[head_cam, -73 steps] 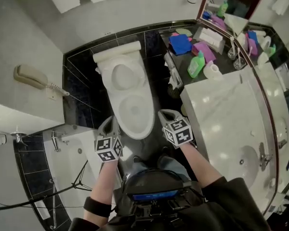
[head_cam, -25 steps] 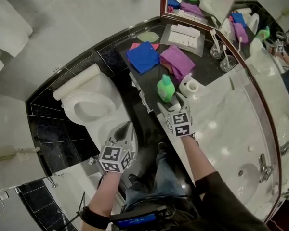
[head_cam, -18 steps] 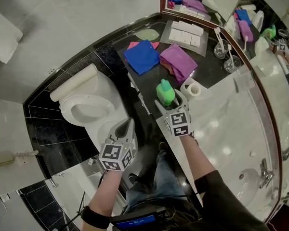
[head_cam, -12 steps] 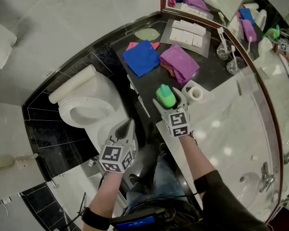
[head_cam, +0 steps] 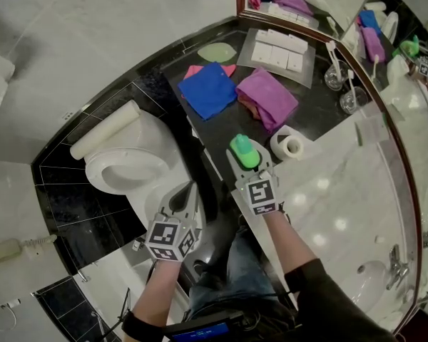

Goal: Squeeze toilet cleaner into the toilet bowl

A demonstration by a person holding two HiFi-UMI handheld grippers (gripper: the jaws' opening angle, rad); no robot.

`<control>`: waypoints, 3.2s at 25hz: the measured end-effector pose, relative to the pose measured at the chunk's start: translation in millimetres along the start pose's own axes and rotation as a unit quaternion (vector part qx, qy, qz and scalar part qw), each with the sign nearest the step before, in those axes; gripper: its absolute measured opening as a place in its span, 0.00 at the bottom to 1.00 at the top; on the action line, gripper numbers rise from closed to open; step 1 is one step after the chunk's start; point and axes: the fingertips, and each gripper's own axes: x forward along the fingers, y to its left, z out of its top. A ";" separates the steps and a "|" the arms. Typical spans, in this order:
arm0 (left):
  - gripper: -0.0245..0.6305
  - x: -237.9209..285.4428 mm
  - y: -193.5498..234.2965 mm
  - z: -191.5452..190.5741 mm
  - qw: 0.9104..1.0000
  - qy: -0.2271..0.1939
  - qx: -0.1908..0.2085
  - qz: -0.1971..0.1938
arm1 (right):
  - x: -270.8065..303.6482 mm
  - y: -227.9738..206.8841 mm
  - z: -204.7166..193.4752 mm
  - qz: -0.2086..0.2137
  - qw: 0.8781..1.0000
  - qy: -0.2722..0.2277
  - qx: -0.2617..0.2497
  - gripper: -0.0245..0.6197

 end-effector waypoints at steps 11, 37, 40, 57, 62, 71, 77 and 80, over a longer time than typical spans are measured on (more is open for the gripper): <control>0.04 -5.7 3.2 -10.9 1.000 0.006 -0.001 0.005 | -7.5 -8.2 2.4 -0.019 0.999 -0.010 0.032 0.33; 0.04 -288.8 59.6 -58.3 0.996 -0.060 -0.029 0.059 | -140.3 252.6 84.8 0.134 0.990 0.042 -0.031 0.33; 0.04 -332.9 70.9 -72.9 0.995 -0.068 -0.026 0.069 | -162.5 304.3 92.3 0.154 0.986 0.042 -0.043 0.33; 0.04 -500.7 80.1 -98.0 0.988 -0.111 -0.017 0.107 | -262.9 488.0 87.3 0.277 0.954 0.083 -0.084 0.33; 0.04 -511.3 66.5 -103.0 0.984 -0.127 -0.024 0.122 | -276.8 503.7 79.0 0.335 0.931 0.096 -0.110 0.33; 0.04 -514.8 49.5 -115.0 0.982 -0.129 -0.044 0.129 | -279.7 509.5 78.5 0.376 0.911 0.103 -0.130 0.33; 0.04 -516.0 40.6 -104.6 0.984 -0.144 -0.015 0.102 | -283.9 512.3 74.9 0.405 0.897 0.111 -0.142 0.33; 0.04 -516.0 36.9 -95.9 0.986 -0.145 0.000 0.085 | -285.3 513.1 74.9 0.418 0.890 0.113 -0.145 0.33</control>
